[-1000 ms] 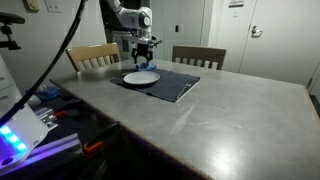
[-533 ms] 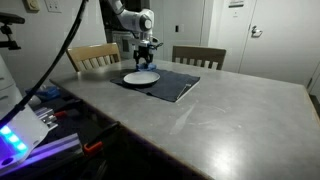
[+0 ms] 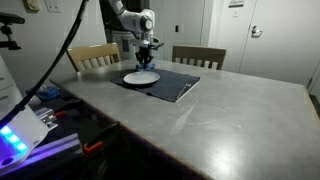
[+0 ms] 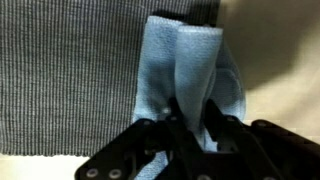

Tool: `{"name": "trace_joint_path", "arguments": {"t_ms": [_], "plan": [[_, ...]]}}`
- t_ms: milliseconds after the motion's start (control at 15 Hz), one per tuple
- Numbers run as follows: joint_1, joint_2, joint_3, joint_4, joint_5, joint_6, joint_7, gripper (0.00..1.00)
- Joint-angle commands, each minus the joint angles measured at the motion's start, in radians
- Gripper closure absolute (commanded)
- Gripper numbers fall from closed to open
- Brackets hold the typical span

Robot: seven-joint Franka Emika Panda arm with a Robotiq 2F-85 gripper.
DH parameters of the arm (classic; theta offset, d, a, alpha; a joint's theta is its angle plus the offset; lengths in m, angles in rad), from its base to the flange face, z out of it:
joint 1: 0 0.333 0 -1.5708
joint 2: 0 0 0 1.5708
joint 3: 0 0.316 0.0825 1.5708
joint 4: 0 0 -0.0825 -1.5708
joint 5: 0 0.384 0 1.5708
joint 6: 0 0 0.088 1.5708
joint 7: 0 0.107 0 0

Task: Wipe the white plate with the blue towel

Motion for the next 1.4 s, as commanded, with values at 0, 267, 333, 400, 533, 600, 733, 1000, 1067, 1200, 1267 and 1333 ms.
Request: {"name": "trace_joint_path", "arguments": {"t_ms": [0, 267, 333, 400, 533, 600, 733, 1000, 1067, 1200, 1267, 1333], "plan": [[-0.003, -0.029, -0.019, -0.052, 0.016, 0.038, 0.042, 1.00], [-0.033, -0.066, -0.002, -0.117, 0.033, 0.090, 0.016, 0.97], [-0.047, -0.078, 0.013, -0.139, 0.041, 0.112, -0.021, 0.97], [-0.063, -0.089, 0.031, -0.161, 0.051, 0.130, -0.062, 0.97], [-0.091, -0.106, 0.067, -0.197, 0.070, 0.158, -0.151, 0.97], [-0.100, -0.118, 0.078, -0.215, 0.077, 0.155, -0.178, 0.97], [-0.110, -0.140, 0.085, -0.247, 0.083, 0.138, -0.202, 0.97], [-0.120, -0.204, 0.083, -0.343, 0.093, 0.195, -0.199, 0.97], [-0.121, -0.220, 0.085, -0.364, 0.095, 0.207, -0.200, 0.97], [-0.118, -0.249, 0.081, -0.407, 0.089, 0.228, -0.200, 0.97], [-0.119, -0.268, 0.082, -0.432, 0.086, 0.236, -0.206, 0.97], [-0.120, -0.285, 0.083, -0.458, 0.085, 0.248, -0.210, 0.97]]}}
